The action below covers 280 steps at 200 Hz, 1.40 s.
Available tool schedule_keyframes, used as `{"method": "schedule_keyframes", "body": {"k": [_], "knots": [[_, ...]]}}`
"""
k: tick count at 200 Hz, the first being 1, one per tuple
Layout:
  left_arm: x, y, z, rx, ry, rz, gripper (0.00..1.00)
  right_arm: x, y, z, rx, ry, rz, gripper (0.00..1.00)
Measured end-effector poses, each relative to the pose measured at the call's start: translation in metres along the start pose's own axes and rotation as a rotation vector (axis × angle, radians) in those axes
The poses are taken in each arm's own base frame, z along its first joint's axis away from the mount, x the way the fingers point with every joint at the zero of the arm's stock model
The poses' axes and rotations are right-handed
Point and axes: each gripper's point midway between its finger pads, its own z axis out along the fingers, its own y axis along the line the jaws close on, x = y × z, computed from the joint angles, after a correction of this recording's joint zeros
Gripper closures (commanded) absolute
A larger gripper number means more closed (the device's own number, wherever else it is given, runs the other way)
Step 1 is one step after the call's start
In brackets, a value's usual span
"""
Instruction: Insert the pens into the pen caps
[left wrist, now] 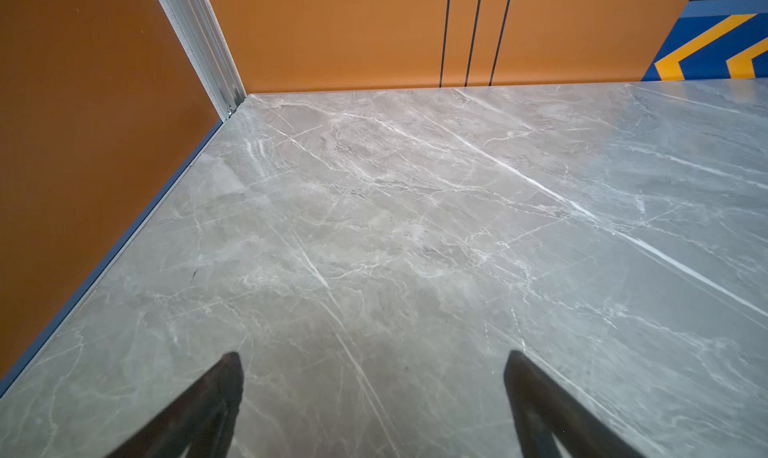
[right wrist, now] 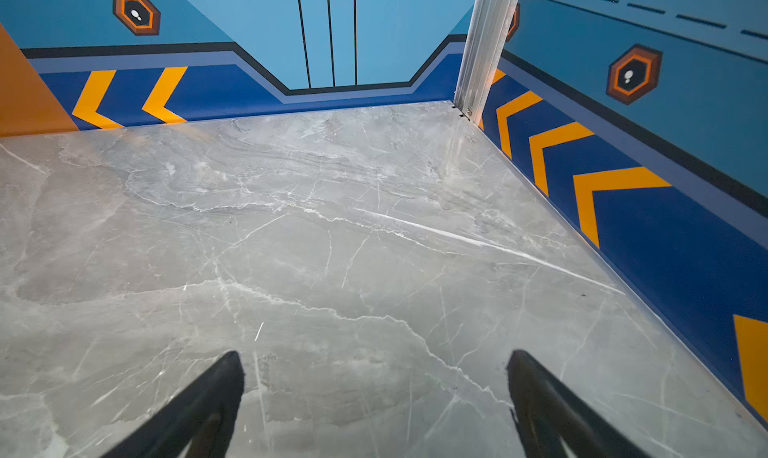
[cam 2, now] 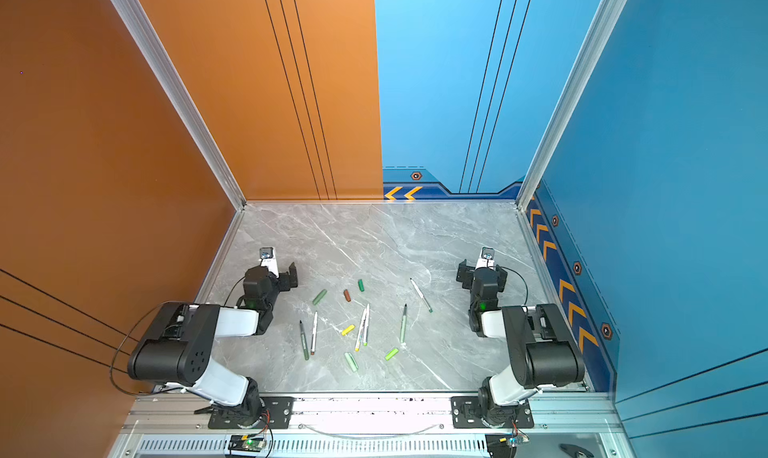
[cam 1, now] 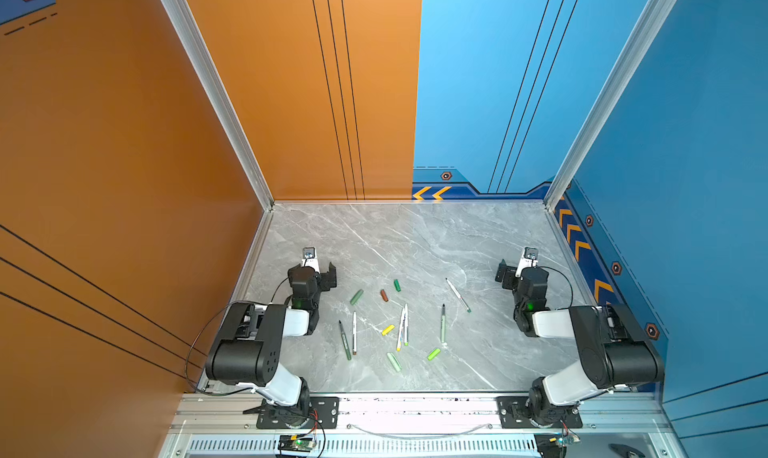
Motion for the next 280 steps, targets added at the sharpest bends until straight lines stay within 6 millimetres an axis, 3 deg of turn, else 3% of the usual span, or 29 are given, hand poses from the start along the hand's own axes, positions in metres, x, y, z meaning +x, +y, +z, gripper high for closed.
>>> {"method": "schedule_keyframes", "body": {"k": [194,221,240,260,280], "knots": [[0.000,0.003,0.000,-0.013,0.000,-0.002,0.02,0.000,-0.001,0.000,0.006,0.000,0.000,0.00],[-0.017,0.006,-0.015,-0.041,0.003,0.006,0.02,0.001,-0.004,-0.011,0.027,-0.007,-0.002,0.00],[-0.065,0.009,-0.034,-0.040,-0.061,-0.078,0.02,-0.026,-0.005,-0.035,0.018,-0.052,0.029,0.00],[-0.123,0.018,-0.061,-0.007,-0.156,-0.224,0.02,-0.090,-0.021,-0.063,-0.007,-0.164,0.209,0.04],[-0.152,0.023,-0.082,0.049,-0.200,-0.335,0.02,-0.147,-0.037,-0.084,-0.047,-0.240,0.341,0.10]]}}
